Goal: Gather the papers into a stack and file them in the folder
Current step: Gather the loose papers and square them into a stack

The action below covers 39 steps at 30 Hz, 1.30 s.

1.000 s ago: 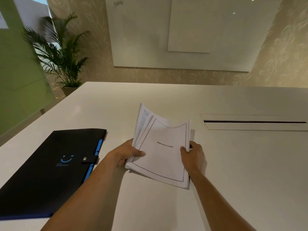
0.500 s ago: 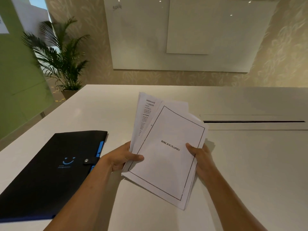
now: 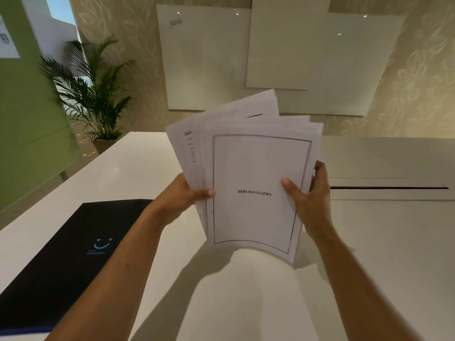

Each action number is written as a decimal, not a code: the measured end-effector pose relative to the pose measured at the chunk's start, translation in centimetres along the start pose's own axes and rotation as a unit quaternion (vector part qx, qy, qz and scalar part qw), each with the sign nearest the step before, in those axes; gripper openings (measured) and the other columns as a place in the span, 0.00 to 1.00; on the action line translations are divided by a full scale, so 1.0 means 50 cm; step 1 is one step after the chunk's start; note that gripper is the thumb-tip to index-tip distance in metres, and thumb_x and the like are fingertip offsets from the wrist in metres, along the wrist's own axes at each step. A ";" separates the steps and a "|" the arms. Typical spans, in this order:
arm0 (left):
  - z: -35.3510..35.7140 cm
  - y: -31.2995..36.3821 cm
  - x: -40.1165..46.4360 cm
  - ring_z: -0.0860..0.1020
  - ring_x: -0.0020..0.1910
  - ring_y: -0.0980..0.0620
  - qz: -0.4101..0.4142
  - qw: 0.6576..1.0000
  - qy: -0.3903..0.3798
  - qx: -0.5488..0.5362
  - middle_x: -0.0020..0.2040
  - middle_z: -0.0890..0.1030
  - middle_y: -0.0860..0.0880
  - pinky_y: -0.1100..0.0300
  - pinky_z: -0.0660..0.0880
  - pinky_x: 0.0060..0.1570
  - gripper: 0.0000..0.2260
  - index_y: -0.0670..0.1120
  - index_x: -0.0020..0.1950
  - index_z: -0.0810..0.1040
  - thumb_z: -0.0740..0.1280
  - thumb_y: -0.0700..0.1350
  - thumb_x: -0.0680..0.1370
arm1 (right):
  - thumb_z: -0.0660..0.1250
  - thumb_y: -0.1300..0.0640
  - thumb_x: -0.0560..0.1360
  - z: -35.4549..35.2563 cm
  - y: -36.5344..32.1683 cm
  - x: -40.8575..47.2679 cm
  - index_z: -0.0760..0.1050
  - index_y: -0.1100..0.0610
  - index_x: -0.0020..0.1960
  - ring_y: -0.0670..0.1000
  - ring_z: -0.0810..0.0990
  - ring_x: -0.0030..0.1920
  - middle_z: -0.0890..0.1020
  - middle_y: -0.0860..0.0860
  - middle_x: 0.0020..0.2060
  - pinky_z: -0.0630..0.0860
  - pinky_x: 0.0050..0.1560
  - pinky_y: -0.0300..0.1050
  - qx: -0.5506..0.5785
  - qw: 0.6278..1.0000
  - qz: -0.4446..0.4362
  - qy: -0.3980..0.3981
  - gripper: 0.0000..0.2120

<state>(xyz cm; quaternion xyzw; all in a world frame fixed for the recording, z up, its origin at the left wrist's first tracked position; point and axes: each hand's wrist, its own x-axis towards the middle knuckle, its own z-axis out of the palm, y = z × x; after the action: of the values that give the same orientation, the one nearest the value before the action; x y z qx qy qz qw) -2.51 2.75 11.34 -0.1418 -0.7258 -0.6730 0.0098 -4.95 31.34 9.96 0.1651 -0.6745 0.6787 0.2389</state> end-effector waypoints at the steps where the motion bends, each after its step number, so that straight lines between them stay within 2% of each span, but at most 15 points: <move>1: 0.009 0.010 0.002 0.81 0.57 0.47 0.028 0.999 0.026 -0.010 0.58 0.83 0.48 0.50 0.80 0.54 0.22 0.51 0.63 0.77 0.76 0.42 0.70 | 0.76 0.51 0.68 0.006 0.005 -0.005 0.70 0.34 0.54 0.44 0.84 0.49 0.84 0.40 0.50 0.80 0.42 0.37 0.001 1.000 0.010 -0.007 0.22; 3: 0.034 0.017 0.005 0.81 0.58 0.48 0.057 0.996 0.062 -0.019 0.59 0.82 0.48 0.51 0.79 0.55 0.24 0.49 0.65 0.76 0.77 0.42 0.70 | 0.76 0.52 0.68 0.017 0.027 -0.024 0.70 0.35 0.54 0.45 0.84 0.49 0.84 0.41 0.49 0.81 0.44 0.38 0.009 0.999 0.034 -0.009 0.22; 5: 0.059 0.008 0.007 0.81 0.57 0.47 0.058 0.995 0.078 -0.020 0.58 0.83 0.47 0.48 0.78 0.56 0.25 0.47 0.64 0.75 0.77 0.43 0.69 | 0.76 0.54 0.67 0.022 0.046 -0.039 0.74 0.40 0.56 0.47 0.84 0.51 0.85 0.43 0.50 0.81 0.45 0.39 0.030 0.998 0.050 0.002 0.22; 7: 0.079 -0.001 0.007 0.82 0.55 0.47 0.046 0.994 0.093 -0.033 0.56 0.84 0.48 0.46 0.79 0.55 0.24 0.48 0.62 0.77 0.77 0.46 0.68 | 0.76 0.56 0.67 0.025 0.054 -0.042 0.76 0.49 0.59 0.50 0.85 0.50 0.85 0.47 0.50 0.80 0.44 0.39 0.051 0.997 0.057 0.003 0.21; 9: 0.089 -0.006 0.008 0.83 0.53 0.48 0.046 0.992 0.114 -0.039 0.54 0.84 0.49 0.47 0.80 0.53 0.22 0.51 0.60 0.78 0.77 0.50 0.68 | 0.74 0.58 0.66 0.027 0.053 -0.039 0.76 0.53 0.59 0.50 0.85 0.49 0.86 0.48 0.50 0.80 0.43 0.39 0.049 0.997 0.062 0.002 0.22; 11: 0.088 -0.013 0.008 0.83 0.52 0.49 0.055 0.989 0.129 -0.046 0.54 0.84 0.50 0.49 0.81 0.50 0.18 0.54 0.58 0.79 0.75 0.52 0.69 | 0.73 0.59 0.65 0.022 0.050 -0.036 0.76 0.51 0.57 0.48 0.85 0.47 0.86 0.46 0.48 0.80 0.41 0.37 0.038 0.997 0.062 0.004 0.20; 16: 0.090 -0.037 0.001 0.83 0.51 0.48 0.078 0.982 0.159 -0.071 0.53 0.84 0.49 0.54 0.81 0.46 0.16 0.51 0.59 0.79 0.72 0.50 0.72 | 0.70 0.62 0.65 0.008 0.057 -0.040 0.74 0.52 0.54 0.45 0.84 0.43 0.85 0.44 0.42 0.78 0.39 0.36 0.049 0.996 0.071 0.005 0.18; 22: 0.120 -0.049 0.001 0.83 0.49 0.47 0.092 0.967 0.230 -0.057 0.51 0.83 0.48 0.51 0.82 0.45 0.17 0.52 0.55 0.77 0.74 0.55 0.70 | 0.70 0.62 0.63 0.017 0.062 -0.053 0.73 0.51 0.54 0.49 0.84 0.44 0.84 0.50 0.46 0.79 0.40 0.39 0.052 0.996 0.074 0.022 0.21; 26: 0.112 -0.039 0.005 0.83 0.49 0.47 0.094 0.966 0.233 -0.053 0.53 0.82 0.47 0.52 0.82 0.44 0.22 0.52 0.59 0.75 0.73 0.58 0.69 | 0.69 0.62 0.62 0.018 0.054 -0.045 0.73 0.47 0.53 0.42 0.83 0.42 0.83 0.41 0.42 0.78 0.38 0.35 0.005 0.997 0.070 0.011 0.21; 28: 0.123 -0.040 0.008 0.83 0.48 0.47 0.093 0.967 0.235 -0.041 0.51 0.82 0.48 0.49 0.82 0.45 0.19 0.54 0.56 0.76 0.74 0.57 0.68 | 0.68 0.62 0.61 0.033 0.050 -0.044 0.71 0.45 0.51 0.39 0.81 0.39 0.82 0.40 0.41 0.76 0.37 0.33 -0.015 0.997 0.067 0.020 0.21; 30: 0.134 -0.047 0.010 0.82 0.48 0.46 0.089 0.963 0.253 -0.033 0.48 0.82 0.51 0.47 0.82 0.45 0.11 0.62 0.50 0.77 0.72 0.55 0.69 | 0.67 0.62 0.62 0.046 0.051 -0.049 0.70 0.46 0.53 0.38 0.80 0.39 0.80 0.43 0.43 0.76 0.37 0.32 -0.027 0.997 0.063 0.035 0.22; 32: 0.138 -0.056 0.008 0.81 0.48 0.46 0.083 0.959 0.269 -0.029 0.47 0.81 0.54 0.47 0.82 0.45 0.10 0.66 0.46 0.76 0.69 0.51 0.69 | 0.66 0.63 0.63 0.052 0.054 -0.056 0.68 0.48 0.56 0.37 0.80 0.41 0.80 0.45 0.46 0.76 0.36 0.31 -0.032 0.997 0.061 0.041 0.23; 35: 0.137 -0.062 0.004 0.80 0.50 0.45 0.077 0.957 0.279 -0.024 0.50 0.80 0.52 0.44 0.81 0.48 0.11 0.60 0.51 0.73 0.66 0.48 0.71 | 0.65 0.63 0.64 0.048 0.052 -0.064 0.67 0.43 0.56 0.36 0.80 0.41 0.79 0.47 0.48 0.75 0.35 0.29 -0.035 0.997 0.056 0.047 0.25; 37: 0.133 -0.054 0.005 0.80 0.52 0.47 0.086 0.951 0.296 -0.016 0.53 0.78 0.52 0.48 0.82 0.49 0.15 0.56 0.56 0.70 0.66 0.48 0.70 | 0.66 0.63 0.65 0.044 0.044 -0.063 0.65 0.38 0.58 0.39 0.80 0.45 0.78 0.45 0.52 0.76 0.38 0.30 -0.043 0.997 0.038 0.053 0.29; 39: 0.129 -0.033 0.008 0.80 0.53 0.49 0.118 0.942 0.314 -0.003 0.57 0.76 0.54 0.55 0.82 0.45 0.21 0.57 0.61 0.65 0.67 0.46 0.71 | 0.68 0.65 0.67 0.042 0.029 -0.057 0.61 0.39 0.66 0.43 0.79 0.50 0.75 0.44 0.57 0.77 0.41 0.32 -0.050 0.996 -0.002 0.067 0.35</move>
<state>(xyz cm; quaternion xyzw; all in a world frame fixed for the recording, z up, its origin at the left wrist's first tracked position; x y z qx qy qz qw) -2.13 9.03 9.22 -0.0078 -0.6617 -0.6799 0.3158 -3.58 29.02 7.24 0.1083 -0.6899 0.6530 0.2932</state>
